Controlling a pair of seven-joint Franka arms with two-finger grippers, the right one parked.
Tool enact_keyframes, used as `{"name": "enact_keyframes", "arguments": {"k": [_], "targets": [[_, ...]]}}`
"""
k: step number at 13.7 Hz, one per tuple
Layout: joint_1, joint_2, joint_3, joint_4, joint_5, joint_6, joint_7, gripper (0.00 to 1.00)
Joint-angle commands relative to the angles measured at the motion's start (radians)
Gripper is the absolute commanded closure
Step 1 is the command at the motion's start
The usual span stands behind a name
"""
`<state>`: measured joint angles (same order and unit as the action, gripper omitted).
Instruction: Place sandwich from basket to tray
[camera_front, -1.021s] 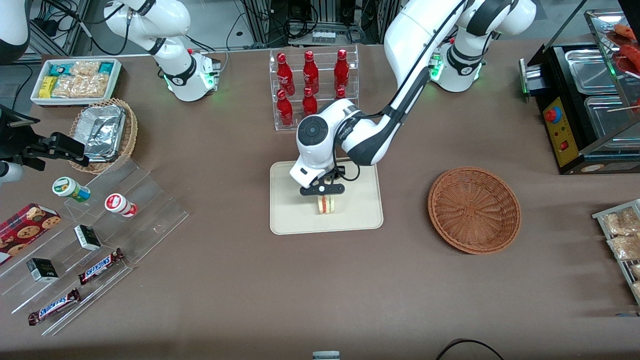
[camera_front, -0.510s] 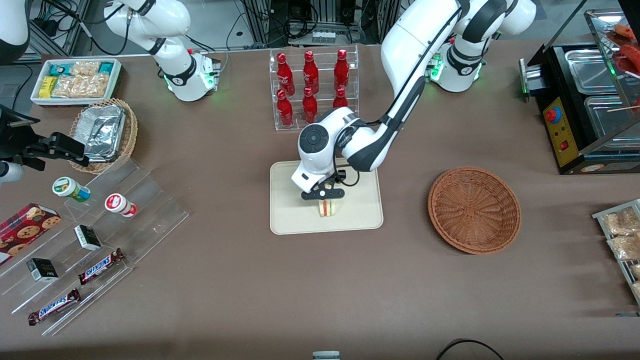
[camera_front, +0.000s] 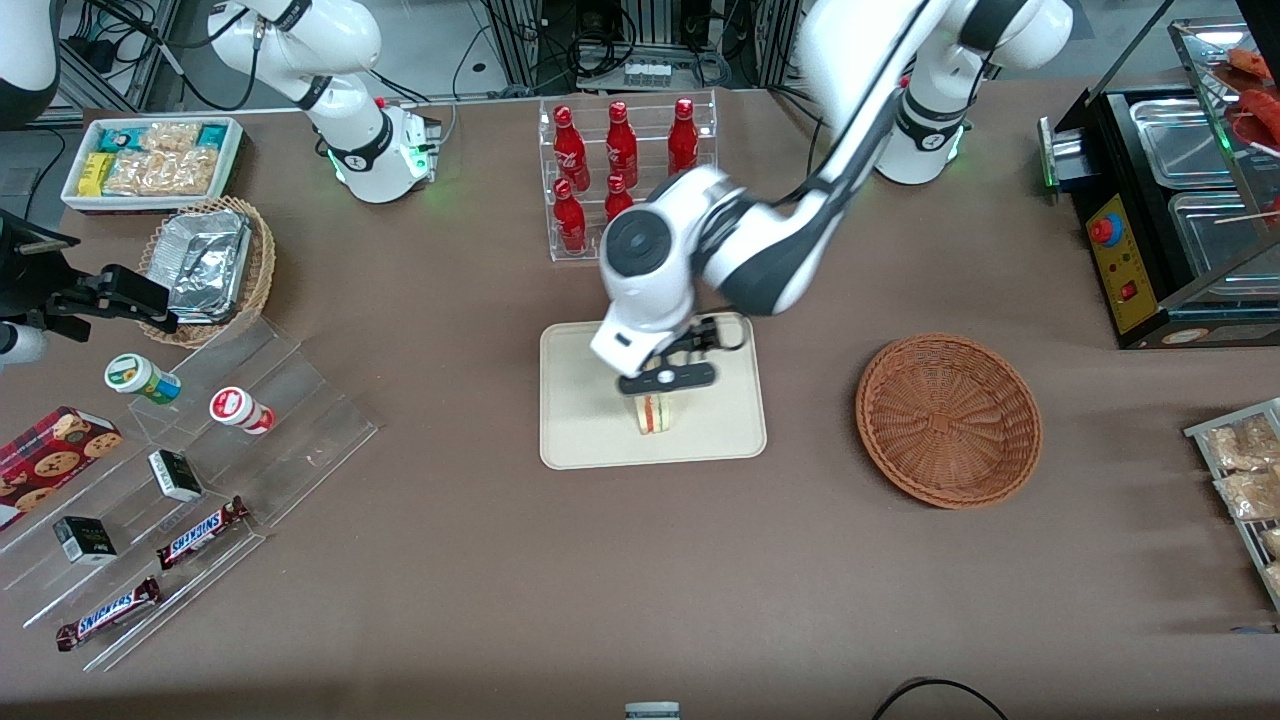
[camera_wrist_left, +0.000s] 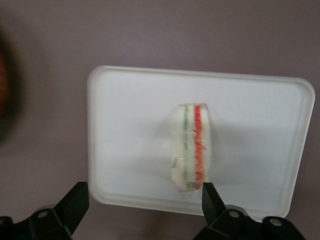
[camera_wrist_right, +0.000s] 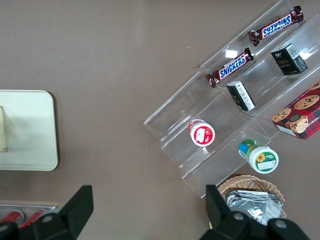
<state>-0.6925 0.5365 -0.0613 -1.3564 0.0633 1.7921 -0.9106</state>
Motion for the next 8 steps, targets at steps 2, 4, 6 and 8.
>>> {"name": "enact_keyframes", "arguments": {"k": [2,4,6,8], "targets": [[0.112,-0.214,0.001,-0.047,0.006,-0.207,0.018,0.0],[0.163,-0.286,0.005,-0.047,0.01,-0.302,0.06,0.0],[0.227,-0.361,0.005,-0.055,0.01,-0.396,0.175,0.0],[0.299,-0.427,0.005,-0.061,0.01,-0.46,0.293,0.0]]}}
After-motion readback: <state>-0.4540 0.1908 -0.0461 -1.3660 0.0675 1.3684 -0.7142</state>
